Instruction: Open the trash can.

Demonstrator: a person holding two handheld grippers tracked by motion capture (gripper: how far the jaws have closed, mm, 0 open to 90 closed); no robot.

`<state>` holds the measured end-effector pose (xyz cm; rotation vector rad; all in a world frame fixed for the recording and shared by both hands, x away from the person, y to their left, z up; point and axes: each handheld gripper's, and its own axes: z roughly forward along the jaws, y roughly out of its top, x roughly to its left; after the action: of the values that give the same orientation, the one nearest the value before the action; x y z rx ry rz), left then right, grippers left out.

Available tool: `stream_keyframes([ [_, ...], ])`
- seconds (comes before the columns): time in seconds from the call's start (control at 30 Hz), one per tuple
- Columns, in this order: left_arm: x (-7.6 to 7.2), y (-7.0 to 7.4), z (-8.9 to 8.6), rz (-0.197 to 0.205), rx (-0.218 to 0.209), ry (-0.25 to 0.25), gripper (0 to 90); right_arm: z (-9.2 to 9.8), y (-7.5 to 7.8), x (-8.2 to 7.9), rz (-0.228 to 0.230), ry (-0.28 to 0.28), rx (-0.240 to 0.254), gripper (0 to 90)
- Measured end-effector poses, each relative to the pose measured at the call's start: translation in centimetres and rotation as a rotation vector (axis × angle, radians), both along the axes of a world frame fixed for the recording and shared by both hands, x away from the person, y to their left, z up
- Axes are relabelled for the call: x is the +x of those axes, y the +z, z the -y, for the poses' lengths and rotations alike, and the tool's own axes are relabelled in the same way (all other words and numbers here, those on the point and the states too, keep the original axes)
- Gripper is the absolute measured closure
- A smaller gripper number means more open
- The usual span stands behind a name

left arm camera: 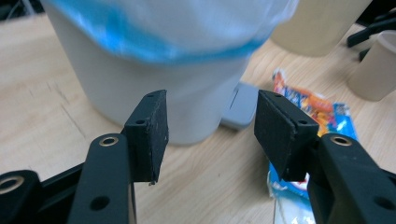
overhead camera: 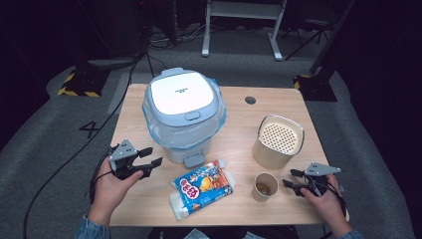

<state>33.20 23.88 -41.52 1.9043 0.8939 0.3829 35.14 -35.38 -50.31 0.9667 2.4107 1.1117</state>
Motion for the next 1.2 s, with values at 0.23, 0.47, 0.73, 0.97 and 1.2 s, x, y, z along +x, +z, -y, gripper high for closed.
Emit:
stream_keyframes([
  [0.23, -0.3, 3.7, 0.2, 0.051, -0.009, -0.055, 43.7, 0.0, 0.0, 0.0, 0.000, -0.001, 0.000, 42.2],
  [0.47, -0.2, 5.8, 0.7, 0.090, -0.060, -0.094, 46.4, 0.0, 0.0, -0.1, 0.000, -0.007, 0.001, 42.2],
  [0.73, 0.4, 7.9, 1.8, 0.127, -0.104, -0.110, 51.9, -0.1, 0.0, -0.1, -0.001, -0.009, 0.001, 42.2],
  [0.97, 0.9, 9.9, 2.8, 0.134, -0.097, -0.118, 64.2, -0.1, 0.0, -0.1, -0.002, -0.014, 0.000, 42.1],
  [1.2, 1.7, 11.5, 3.8, 0.143, -0.079, -0.130, 84.2, -0.1, 0.0, -0.1, -0.001, -0.014, 0.000, 42.2],
])
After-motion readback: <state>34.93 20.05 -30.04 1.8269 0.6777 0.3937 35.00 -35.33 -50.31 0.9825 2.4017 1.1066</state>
